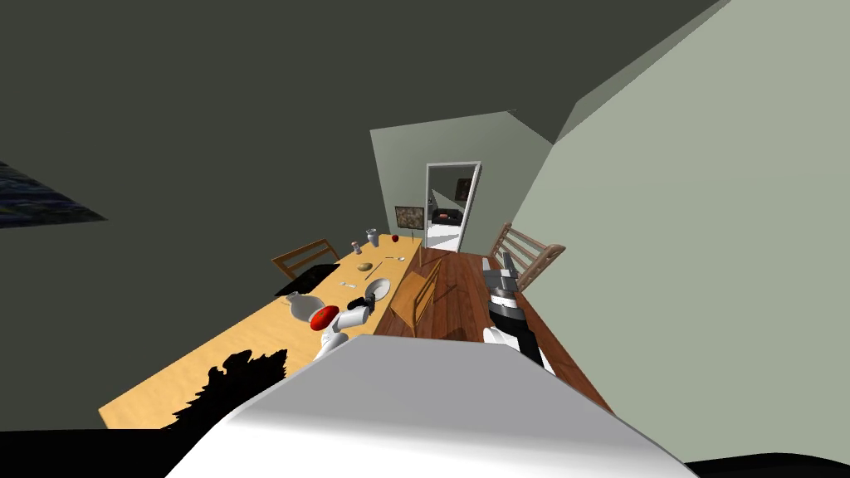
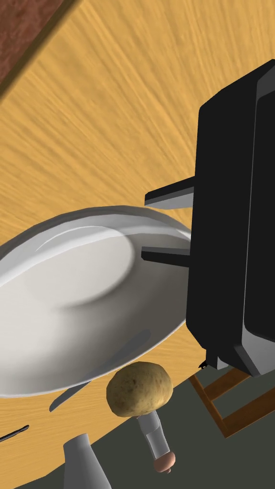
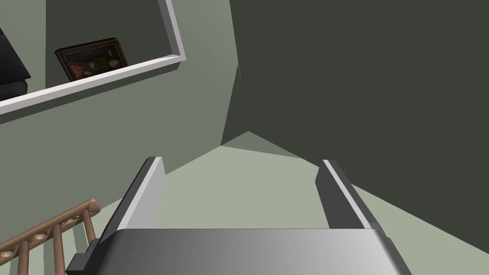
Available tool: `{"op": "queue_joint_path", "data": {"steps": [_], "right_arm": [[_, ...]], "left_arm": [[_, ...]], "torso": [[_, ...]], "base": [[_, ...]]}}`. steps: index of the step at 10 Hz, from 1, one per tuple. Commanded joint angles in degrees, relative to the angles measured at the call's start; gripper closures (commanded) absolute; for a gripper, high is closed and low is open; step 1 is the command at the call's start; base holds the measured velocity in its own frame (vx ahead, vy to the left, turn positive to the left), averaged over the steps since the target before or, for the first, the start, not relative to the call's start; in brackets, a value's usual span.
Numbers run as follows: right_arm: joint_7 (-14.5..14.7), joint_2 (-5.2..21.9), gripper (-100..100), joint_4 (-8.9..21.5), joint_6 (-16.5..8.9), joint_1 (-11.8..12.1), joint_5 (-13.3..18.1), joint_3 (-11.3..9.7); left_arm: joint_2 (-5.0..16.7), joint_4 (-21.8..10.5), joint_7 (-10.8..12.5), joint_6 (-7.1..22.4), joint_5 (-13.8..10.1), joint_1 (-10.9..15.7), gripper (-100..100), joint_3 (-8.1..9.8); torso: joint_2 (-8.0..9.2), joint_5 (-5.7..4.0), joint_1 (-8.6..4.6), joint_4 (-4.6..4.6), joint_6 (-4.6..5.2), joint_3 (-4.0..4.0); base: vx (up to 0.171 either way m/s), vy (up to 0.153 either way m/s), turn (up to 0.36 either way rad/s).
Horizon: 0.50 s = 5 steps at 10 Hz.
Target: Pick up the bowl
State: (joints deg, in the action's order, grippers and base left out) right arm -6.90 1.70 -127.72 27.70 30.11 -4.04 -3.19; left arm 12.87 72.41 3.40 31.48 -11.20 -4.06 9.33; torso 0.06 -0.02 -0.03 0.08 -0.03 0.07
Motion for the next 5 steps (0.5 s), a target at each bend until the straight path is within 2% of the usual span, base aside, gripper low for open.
{"op": "queue_joint_path", "data": {"steps": [1, 3, 4, 5], "right_arm": [[0.00, 0.00, 0, 0.00, 0.00, 0.00, 0.00, 0.00], [0.00, 0.00, 0, 0.00, 0.00, 0.00, 0.00, 0.00], [0.00, 0.00, 0, 0.00, 0.00, -0.01, 0.00, 0.00], [0.00, 0.00, 0, 0.00, 0.00, 0.00, 0.00, 0.00]], "left_arm": [[0.18, 1.58, 0.11, 0.98, -0.25, -0.46, 100, 0.12], [0.64, 4.01, 0.15, 3.04, -0.66, -1.08, 100, 0.26], [0.46, 3.32, 0.12, 2.27, -0.51, -1.00, 100, 0.20], [0.47, 3.45, 0.13, 2.52, -0.52, -1.05, 0, 0.20]], "torso": [[0.00, 0.00, 0.00, 0.00, 0.00, 0.00], [0.19, -0.04, -0.12, 0.06, -0.02, 0.12], [0.26, -0.05, -0.14, 0.08, -0.02, 0.17], [0.20, -0.05, -0.10, 0.08, -0.02, 0.14]], "base": [[-0.026, -0.016, 0.003], [-0.047, -0.028, 0.004], [-0.026, -0.013, 0.002], [0.000, 0.000, 0.000]]}}
